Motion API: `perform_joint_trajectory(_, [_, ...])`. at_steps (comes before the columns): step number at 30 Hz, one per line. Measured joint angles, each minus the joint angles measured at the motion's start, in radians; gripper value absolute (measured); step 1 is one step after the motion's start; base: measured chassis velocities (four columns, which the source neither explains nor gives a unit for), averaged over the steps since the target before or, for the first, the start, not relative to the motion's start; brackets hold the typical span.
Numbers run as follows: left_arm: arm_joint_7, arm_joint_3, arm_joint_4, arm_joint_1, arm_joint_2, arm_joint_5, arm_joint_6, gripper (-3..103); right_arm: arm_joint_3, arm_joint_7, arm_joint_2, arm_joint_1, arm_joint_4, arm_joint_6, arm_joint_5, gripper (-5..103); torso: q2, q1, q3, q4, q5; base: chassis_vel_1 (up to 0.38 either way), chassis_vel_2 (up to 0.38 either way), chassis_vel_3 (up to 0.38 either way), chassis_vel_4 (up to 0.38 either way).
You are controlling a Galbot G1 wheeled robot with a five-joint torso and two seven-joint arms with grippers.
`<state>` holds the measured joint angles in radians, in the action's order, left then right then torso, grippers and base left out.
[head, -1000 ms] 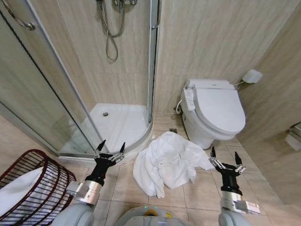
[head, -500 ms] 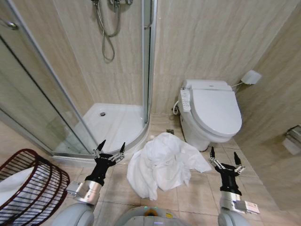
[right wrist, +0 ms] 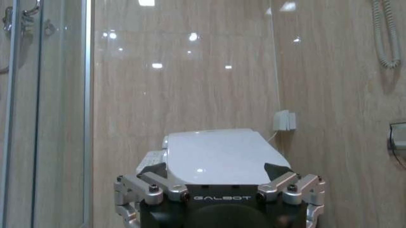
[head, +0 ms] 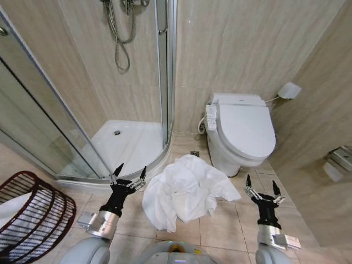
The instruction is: Discard the used towel into the hamper.
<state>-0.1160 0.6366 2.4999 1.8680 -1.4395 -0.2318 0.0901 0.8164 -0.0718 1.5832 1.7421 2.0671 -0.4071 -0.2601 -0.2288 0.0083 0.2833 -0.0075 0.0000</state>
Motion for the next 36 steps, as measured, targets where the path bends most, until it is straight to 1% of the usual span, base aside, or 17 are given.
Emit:
perform_joint_trajectory(5, [0.000,0.000,0.000,0.000,0.000,0.000,0.000,99,0.001,-0.006,-0.006,-0.005,-0.011,-0.001,-0.003,100,0.000,0.000,0.000,0.0004,0.0001,-0.001,0.013,0.018,0.023])
perform_joint_trajectory(7, [0.000,0.000,0.000,0.000,0.000,0.000,0.000,99,0.004,-0.041,-0.018,-0.010,-0.018,-0.014,-0.015,100,0.000,0.000,0.000,0.0004,0.0001,0.008,0.047,0.069,0.048])
perform_joint_trajectory(8, [0.000,0.000,0.000,0.000,0.000,0.000,0.000,99,0.004,-0.041,-0.018,-0.010,-0.018,-0.014,-0.015,100,0.000,0.000,0.000,0.0004,0.0001,0.019,0.047,0.062,0.038])
perform_joint_trajectory(10, [0.000,0.000,0.000,0.000,0.000,0.000,0.000,99,0.005,-0.092,-0.032,-0.022,-0.031,-0.032,-0.032,100,0.000,0.000,0.000,0.0004,0.0001,0.051,0.057,0.070,0.061])
perform_joint_trajectory(12, [0.000,0.000,0.000,0.000,0.000,0.000,0.000,99,0.004,-0.106,-0.036,-0.027,-0.036,-0.036,-0.037,100,0.000,0.000,0.000,0.0003,0.0001,0.043,0.068,0.047,0.054])
perform_joint_trajectory(15, [0.000,0.000,0.000,0.000,0.000,0.000,0.000,99,-0.003,-0.192,-0.062,-0.059,-0.062,-0.050,-0.089,100,0.000,0.000,0.000,0.0006,0.0001,0.093,0.090,0.059,0.062])
perform_joint_trajectory(16, [0.000,0.000,0.000,0.000,0.000,0.000,0.000,99,-0.006,-0.212,-0.072,-0.069,-0.069,-0.048,-0.109,100,0.001,0.000,-0.001,0.0007,0.0000,0.088,0.096,0.073,0.082])
perform_joint_trajectory(17, [0.000,0.000,0.000,0.000,0.000,0.000,0.000,99,-0.006,-0.212,-0.072,-0.069,-0.069,-0.048,-0.109,100,0.001,0.000,-0.001,0.0007,0.0000,0.088,0.096,0.073,0.082])
perform_joint_trajectory(20, [0.000,0.000,0.000,0.000,0.000,0.000,0.000,99,-0.017,-0.244,-0.112,-0.099,-0.096,-0.016,-0.177,100,0.003,-0.001,-0.002,0.0007,0.0002,0.094,0.112,0.084,0.089])
perform_joint_trajectory(21, [0.000,0.000,0.000,0.000,0.000,0.000,0.000,99,-0.017,-0.244,-0.112,-0.099,-0.096,-0.016,-0.177,100,0.003,-0.001,-0.002,0.0007,0.0002,0.097,0.103,0.089,0.097])
perform_joint_trajectory(24, [0.000,0.000,0.000,0.000,0.000,0.000,0.000,99,-0.026,-0.237,-0.133,-0.117,-0.119,0.026,-0.201,100,0.006,-0.002,-0.004,0.0007,0.0000,0.100,0.103,0.093,0.100])
perform_joint_trajectory(25, [0.000,0.000,0.000,0.000,0.000,0.000,0.000,99,-0.026,-0.237,-0.133,-0.117,-0.119,0.026,-0.201,100,0.006,-0.002,-0.004,0.0007,0.0000,0.099,0.095,0.122,0.090])
perform_joint_trajectory(28, [0.000,0.000,0.000,0.000,0.000,0.000,0.000,99,-0.062,-0.213,-0.138,-0.122,-0.149,0.073,-0.243,100,0.008,-0.002,-0.005,0.0008,0.0000,0.083,0.091,0.097,0.093])
perform_joint_trajectory(29, [0.000,0.000,0.000,0.000,0.000,0.000,0.000,99,-0.062,-0.213,-0.138,-0.122,-0.149,0.073,-0.243,100,0.008,-0.002,-0.005,0.0008,0.0000,0.072,0.089,0.064,0.059])
perform_joint_trajectory(32, [0.000,0.000,0.000,0.000,0.000,0.000,0.000,99,-0.108,-0.205,-0.150,-0.143,-0.215,0.109,-0.290,100,0.008,-0.003,-0.005,0.0007,0.0001,0.013,0.013,0.021,0.011])
perform_joint_trajectory(34, [0.000,0.000,0.000,0.000,0.000,0.000,0.000,99,-0.119,-0.203,-0.154,-0.150,-0.231,0.117,-0.296,100,0.009,-0.003,-0.006,0.0007,0.0002,0.000,0.000,0.000,0.000])
perform_joint_trajectory(36, [0.000,0.000,0.000,0.000,0.000,0.000,0.000,99,-0.145,-0.181,-0.163,-0.172,-0.276,0.136,-0.301,100,0.011,-0.004,-0.007,0.0009,-0.0002,0.000,0.000,0.000,0.000])
